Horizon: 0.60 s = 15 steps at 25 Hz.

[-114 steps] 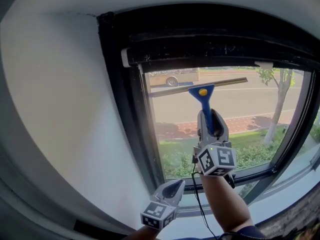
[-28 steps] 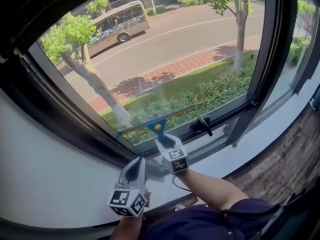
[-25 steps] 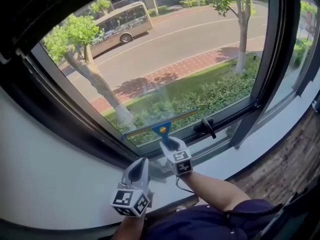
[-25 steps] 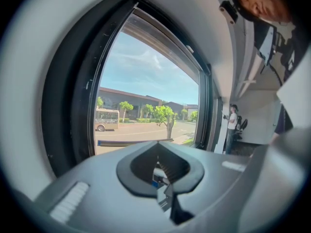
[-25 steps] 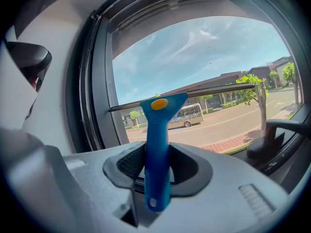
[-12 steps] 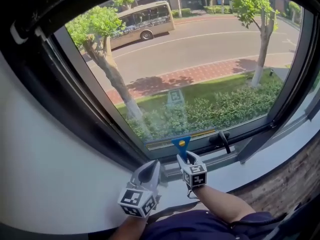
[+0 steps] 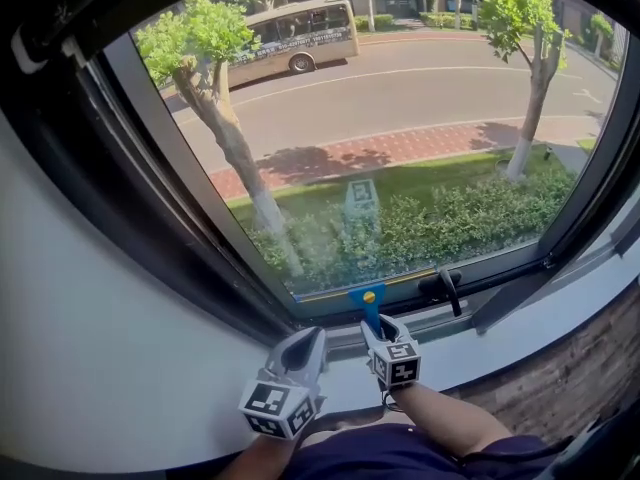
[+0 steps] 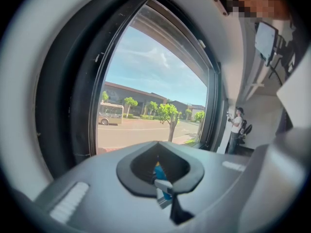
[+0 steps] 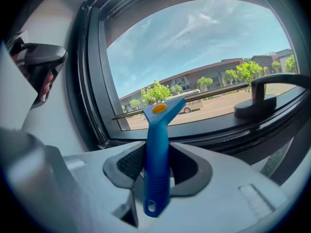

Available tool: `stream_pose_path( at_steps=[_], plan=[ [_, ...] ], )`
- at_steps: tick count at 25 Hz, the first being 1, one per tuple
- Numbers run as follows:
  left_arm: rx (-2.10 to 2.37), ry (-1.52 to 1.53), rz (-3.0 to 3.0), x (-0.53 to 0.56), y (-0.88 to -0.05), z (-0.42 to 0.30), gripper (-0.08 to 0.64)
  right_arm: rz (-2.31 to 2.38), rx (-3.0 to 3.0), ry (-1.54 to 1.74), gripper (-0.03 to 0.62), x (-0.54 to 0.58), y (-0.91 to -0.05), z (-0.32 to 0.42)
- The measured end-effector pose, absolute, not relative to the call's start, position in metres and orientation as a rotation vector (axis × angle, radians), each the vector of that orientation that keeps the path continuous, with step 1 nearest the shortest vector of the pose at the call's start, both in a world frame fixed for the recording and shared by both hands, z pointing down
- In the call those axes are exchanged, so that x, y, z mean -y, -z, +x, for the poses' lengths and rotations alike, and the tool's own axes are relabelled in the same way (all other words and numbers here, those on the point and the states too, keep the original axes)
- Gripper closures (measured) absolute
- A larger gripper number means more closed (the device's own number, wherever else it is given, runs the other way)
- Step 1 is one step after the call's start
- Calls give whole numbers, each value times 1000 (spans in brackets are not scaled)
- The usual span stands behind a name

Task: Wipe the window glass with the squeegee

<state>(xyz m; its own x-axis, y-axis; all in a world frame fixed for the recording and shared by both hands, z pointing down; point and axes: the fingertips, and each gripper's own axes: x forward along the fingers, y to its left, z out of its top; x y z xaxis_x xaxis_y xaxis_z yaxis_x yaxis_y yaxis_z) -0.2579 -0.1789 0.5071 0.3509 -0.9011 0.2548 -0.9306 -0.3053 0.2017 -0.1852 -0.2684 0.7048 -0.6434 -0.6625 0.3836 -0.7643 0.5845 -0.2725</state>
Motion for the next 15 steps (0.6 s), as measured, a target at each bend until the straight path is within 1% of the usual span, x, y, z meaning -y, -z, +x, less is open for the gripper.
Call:
stream_pose_path(
  at_steps=[11,15],
  plan=[
    [1610,-133,2295,173,-516,-248,557,1220,2559,-769,445,259,-704,-179],
    [1597,-119,2296,171,-513,-248,557,1240,2556,-769,445,258,-699,-180]
  ],
)
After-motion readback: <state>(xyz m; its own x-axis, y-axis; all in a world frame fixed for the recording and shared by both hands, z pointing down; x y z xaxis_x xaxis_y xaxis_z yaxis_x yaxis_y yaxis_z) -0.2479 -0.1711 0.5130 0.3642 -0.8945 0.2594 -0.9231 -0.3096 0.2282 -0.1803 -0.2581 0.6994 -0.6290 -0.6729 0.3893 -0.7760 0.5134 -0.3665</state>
